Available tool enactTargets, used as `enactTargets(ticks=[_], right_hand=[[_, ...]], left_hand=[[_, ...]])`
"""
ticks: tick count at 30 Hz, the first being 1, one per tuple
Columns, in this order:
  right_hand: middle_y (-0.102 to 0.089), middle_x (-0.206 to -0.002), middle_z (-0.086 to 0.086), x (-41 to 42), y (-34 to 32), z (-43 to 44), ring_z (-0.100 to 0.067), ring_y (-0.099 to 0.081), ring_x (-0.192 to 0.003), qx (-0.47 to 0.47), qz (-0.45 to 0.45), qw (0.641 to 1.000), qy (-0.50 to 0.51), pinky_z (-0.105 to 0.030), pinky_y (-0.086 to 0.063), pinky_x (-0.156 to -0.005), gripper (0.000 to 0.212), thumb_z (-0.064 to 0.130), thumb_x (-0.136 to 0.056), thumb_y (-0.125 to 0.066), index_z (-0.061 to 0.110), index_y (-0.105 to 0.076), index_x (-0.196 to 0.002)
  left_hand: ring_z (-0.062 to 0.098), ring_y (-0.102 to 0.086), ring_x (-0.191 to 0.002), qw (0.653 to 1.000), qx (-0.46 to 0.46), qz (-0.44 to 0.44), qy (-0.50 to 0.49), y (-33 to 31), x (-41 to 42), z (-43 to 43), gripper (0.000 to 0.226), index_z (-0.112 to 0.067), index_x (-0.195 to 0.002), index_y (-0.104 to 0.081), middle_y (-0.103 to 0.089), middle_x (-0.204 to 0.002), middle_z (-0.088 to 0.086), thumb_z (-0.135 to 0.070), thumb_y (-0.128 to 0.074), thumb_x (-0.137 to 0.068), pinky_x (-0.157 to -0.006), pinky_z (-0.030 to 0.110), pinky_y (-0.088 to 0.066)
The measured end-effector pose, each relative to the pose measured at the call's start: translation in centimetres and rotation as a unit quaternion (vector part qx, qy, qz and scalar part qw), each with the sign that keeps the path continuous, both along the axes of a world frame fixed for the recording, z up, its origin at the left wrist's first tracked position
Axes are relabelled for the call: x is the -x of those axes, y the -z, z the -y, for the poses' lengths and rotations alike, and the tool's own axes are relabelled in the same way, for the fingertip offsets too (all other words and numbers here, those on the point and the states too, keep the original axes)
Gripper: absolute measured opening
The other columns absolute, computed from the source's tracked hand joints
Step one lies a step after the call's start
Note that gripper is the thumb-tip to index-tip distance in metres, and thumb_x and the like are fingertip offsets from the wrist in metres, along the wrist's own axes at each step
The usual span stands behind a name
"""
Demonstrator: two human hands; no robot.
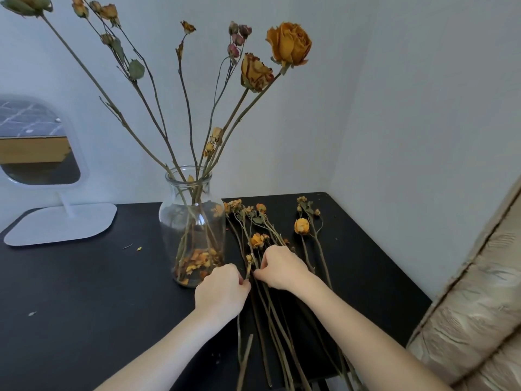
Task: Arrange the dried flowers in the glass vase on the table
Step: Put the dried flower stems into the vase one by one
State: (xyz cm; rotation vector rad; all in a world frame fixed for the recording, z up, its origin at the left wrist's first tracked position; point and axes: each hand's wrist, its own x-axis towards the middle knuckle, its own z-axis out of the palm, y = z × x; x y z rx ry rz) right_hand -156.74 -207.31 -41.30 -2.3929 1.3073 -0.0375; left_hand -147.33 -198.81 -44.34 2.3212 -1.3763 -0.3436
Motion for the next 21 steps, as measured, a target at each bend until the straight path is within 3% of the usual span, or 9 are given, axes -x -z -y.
enactTargets(ticks=[4,7,9,12,14,18,21], right_hand=[[-0.048,-0.055,0.0,0.0,0.0,0.1,-0.019,-0.049,-0.054,-0.01,0.023,1.0,0.016,-0.036,-0.05,-0.065,0.035,0.031,-0.083,-0.058,0.014,-0.047,-0.055],[-0.051,-0.055,-0.004,0.5,-0.7,0.4,-0.021,-0.052,-0.057,-0.032,0.082,0.996,0.021,-0.038,-0.054,-0.073,0.034,0.03,-0.084,-0.056,0.011,-0.053,-0.055],[-0.05,-0.056,-0.005,1.0,-1.4,0.7,-0.018,-0.051,-0.056,-0.043,0.118,0.992,0.03,-0.032,-0.052,-0.068,0.032,0.028,-0.085,-0.056,0.011,-0.054,-0.057],[-0.043,-0.042,0.004,1.9,-2.3,1.2,-0.003,-0.042,-0.035,-0.044,0.16,0.985,0.048,-0.02,-0.043,-0.056,0.039,0.026,-0.085,-0.056,0.012,-0.05,-0.049],[-0.039,-0.039,0.007,2.5,-2.6,1.5,-0.001,-0.037,-0.03,-0.05,0.187,0.979,0.064,-0.019,-0.04,-0.056,0.042,0.025,-0.084,-0.056,0.015,-0.047,-0.044],[-0.045,-0.051,-0.001,3.2,-3.2,1.7,-0.008,-0.038,-0.04,-0.078,0.238,0.963,0.095,-0.022,-0.04,-0.055,0.031,0.026,-0.085,-0.055,0.003,-0.063,-0.065],[-0.046,-0.054,-0.001,3.7,-3.7,1.8,-0.004,-0.037,-0.036,-0.083,0.278,0.95,0.117,-0.018,-0.034,-0.051,0.034,0.027,-0.087,-0.055,-0.005,-0.067,-0.085]], left_hand=[[0.022,-0.06,-0.083,0.999,-0.008,0.036,0.007,0.1,0.1,0.0,0.018,-0.017,-0.093,-0.052,-0.054,-0.086,-0.003,-0.035,-0.049,-0.09,-0.064,0.03,-0.042],[0.025,-0.062,-0.082,0.998,-0.001,0.066,0.017,0.0,0.2,-0.1,0.018,-0.016,-0.088,-0.045,-0.051,-0.079,-0.003,-0.034,-0.048,-0.09,-0.061,0.03,-0.04],[0.025,-0.062,-0.08,0.997,0.002,0.078,0.023,-0.1,0.2,-0.2,0.018,-0.016,-0.084,-0.044,-0.049,-0.074,-0.003,-0.032,-0.047,-0.091,-0.061,0.03,-0.039],[0.025,-0.061,-0.077,0.997,-0.001,0.076,0.026,-0.3,0.1,-0.3,0.018,-0.016,-0.079,-0.044,-0.047,-0.071,-0.004,-0.03,-0.046,-0.091,-0.061,0.03,-0.04],[0.024,-0.06,-0.075,0.997,0.006,0.07,0.025,-0.4,0.2,-0.4,0.018,-0.016,-0.08,-0.046,-0.049,-0.072,-0.004,-0.03,-0.046,-0.091,-0.061,0.03,-0.04],[0.02,-0.057,-0.07,0.997,0.045,0.059,0.022,-1.1,0.2,-0.8,0.018,-0.016,-0.083,-0.05,-0.052,-0.072,-0.005,-0.032,-0.046,-0.091,-0.06,0.03,-0.042],[0.014,-0.059,-0.064,0.995,0.091,0.013,0.028,-1.9,-0.5,-1.5,0.017,-0.019,-0.085,-0.055,-0.057,-0.067,-0.006,-0.033,-0.049,-0.091,-0.06,0.03,-0.049]])
